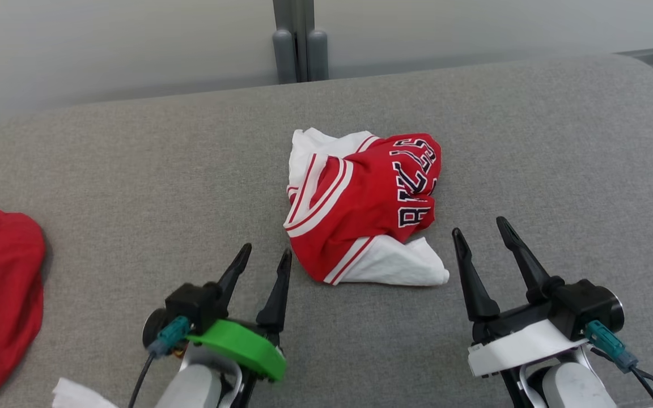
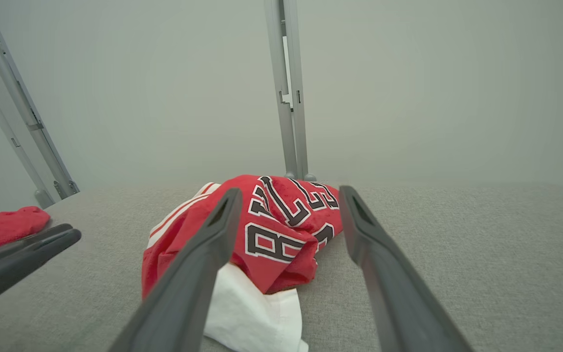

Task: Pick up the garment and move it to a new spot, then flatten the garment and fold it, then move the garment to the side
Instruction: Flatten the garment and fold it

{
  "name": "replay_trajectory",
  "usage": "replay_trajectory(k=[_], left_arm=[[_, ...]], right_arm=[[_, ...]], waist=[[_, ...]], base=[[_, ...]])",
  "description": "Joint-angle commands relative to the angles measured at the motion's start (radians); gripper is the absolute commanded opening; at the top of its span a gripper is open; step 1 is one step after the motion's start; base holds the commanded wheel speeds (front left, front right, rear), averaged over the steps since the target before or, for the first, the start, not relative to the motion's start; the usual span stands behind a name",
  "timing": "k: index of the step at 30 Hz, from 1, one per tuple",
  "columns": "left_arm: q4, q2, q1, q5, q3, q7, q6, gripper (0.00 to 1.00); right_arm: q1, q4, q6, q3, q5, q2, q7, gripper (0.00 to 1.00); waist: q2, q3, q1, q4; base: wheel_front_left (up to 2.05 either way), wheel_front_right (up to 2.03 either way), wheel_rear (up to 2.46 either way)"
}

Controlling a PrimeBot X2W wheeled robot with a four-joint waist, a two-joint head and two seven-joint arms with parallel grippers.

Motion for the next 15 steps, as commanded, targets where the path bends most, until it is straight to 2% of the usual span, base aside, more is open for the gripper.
replay_trajectory(k=[1,12,15], left_arm=[[0.023,0.012,-0.056,-0.040,-0.024,0.000,-0.004,1.00],[0.264,0.039,-0.288,-0.328,-0.180,0.002,-0.003,1.00],[0.348,0.058,-0.321,-0.347,-0.194,0.003,-0.003,1.00]], right_arm=[[-0.021,-0.006,-0.001,0.001,-0.006,-0.002,-0.003,1.00],[-0.076,-0.018,-0.001,0.002,-0.019,-0.002,-0.003,1.00],[-0.077,-0.021,-0.001,-0.001,-0.017,-0.002,-0.003,1.00]], waist=[[0.0000,0.053,0.0000,-0.022],[0.0000,0.147,0.0000,-0.087],[0.0000,0.155,0.0000,-0.101]], base=[[0.00,0.00,0.00],[0.00,0.00,0.00],[0.00,0.00,0.00]])
